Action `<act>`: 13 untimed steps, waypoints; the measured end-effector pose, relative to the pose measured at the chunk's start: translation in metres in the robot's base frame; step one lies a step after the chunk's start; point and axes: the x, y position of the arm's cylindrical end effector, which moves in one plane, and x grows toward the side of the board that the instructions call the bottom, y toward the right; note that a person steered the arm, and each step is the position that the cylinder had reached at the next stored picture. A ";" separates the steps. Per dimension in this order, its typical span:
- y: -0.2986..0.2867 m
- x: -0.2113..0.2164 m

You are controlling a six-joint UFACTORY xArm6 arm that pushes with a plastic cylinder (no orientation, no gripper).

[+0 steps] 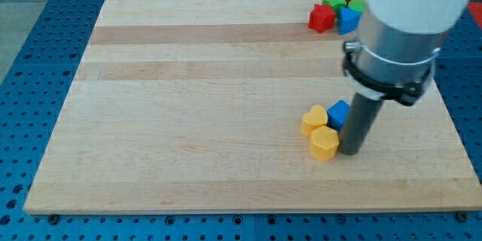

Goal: Push the blue cube into the blue triangle

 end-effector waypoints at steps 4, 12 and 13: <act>0.005 -0.042; 0.081 -0.128; 0.096 -0.129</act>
